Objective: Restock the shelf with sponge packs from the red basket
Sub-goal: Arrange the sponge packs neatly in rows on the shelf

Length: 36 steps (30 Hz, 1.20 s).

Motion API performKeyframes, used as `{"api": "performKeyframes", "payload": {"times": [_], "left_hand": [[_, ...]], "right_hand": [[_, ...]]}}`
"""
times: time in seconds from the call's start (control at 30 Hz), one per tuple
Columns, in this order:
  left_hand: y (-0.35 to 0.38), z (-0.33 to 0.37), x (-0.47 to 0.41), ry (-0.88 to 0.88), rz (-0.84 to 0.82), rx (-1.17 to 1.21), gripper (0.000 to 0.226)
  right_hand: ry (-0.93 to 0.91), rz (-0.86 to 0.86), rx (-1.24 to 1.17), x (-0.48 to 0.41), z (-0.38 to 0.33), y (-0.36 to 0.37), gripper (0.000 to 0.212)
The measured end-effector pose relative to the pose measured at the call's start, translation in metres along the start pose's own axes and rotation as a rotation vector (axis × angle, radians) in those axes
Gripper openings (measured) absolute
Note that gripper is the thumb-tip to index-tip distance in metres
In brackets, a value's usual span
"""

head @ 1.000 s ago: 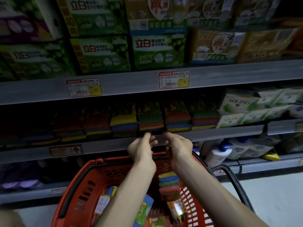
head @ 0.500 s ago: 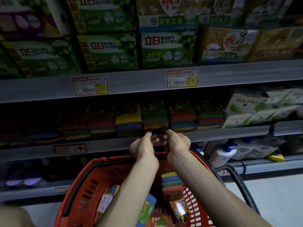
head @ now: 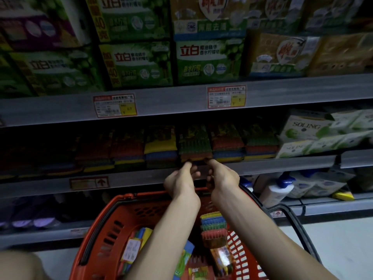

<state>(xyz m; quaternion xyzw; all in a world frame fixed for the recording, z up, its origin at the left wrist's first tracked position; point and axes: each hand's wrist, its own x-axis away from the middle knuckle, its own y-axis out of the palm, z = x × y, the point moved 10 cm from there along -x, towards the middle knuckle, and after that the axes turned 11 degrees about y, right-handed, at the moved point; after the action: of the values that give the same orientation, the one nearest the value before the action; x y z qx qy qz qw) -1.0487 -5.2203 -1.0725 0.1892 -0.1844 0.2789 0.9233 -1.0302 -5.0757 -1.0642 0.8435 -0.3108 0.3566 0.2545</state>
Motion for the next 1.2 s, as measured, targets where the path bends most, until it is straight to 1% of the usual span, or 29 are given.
{"api": "performKeyframes", "payload": {"times": [0.1,0.23,0.37,0.47,0.63,0.83,0.97,1.03,1.1,1.17,1.2], "left_hand": [[-0.001,0.003,-0.001,0.009,-0.005,-0.011,0.017],[-0.005,0.007,-0.003,-0.001,-0.059,-0.036,0.014],[-0.03,0.019,-0.012,0.039,-0.099,-0.132,0.006],[-0.055,0.032,-0.024,0.076,-0.081,-0.166,0.004],[-0.075,0.046,-0.037,0.077,-0.039,-0.133,0.005],[-0.073,0.051,-0.043,0.05,-0.053,-0.069,0.012],[-0.07,0.049,-0.048,0.015,-0.04,-0.024,0.017],[-0.07,0.048,-0.05,0.003,-0.03,-0.014,0.017],[-0.071,0.047,-0.052,0.005,-0.025,-0.009,0.017],[-0.071,0.047,-0.053,0.007,-0.022,-0.003,0.017],[-0.071,0.047,-0.053,0.007,-0.021,0.001,0.016]], "right_hand": [[-0.008,-0.006,0.012,0.001,0.0,-0.001,0.023],[-0.009,-0.012,0.037,0.004,0.003,-0.005,0.015],[-0.036,-0.048,0.161,0.018,0.011,-0.004,0.013],[-0.045,-0.127,0.221,0.029,0.024,0.01,0.007],[-0.087,-0.202,0.288,0.035,0.037,0.038,0.005],[-0.072,-0.225,0.202,0.031,0.045,0.065,0.007],[-0.036,-0.169,0.162,0.024,0.05,0.074,0.025],[-0.033,-0.119,0.134,0.02,0.051,0.071,0.022],[-0.031,-0.103,0.103,0.017,0.051,0.071,0.009],[-0.033,-0.116,0.086,0.015,0.051,0.073,0.011],[-0.037,-0.127,0.082,0.015,0.05,0.074,0.016]]}}
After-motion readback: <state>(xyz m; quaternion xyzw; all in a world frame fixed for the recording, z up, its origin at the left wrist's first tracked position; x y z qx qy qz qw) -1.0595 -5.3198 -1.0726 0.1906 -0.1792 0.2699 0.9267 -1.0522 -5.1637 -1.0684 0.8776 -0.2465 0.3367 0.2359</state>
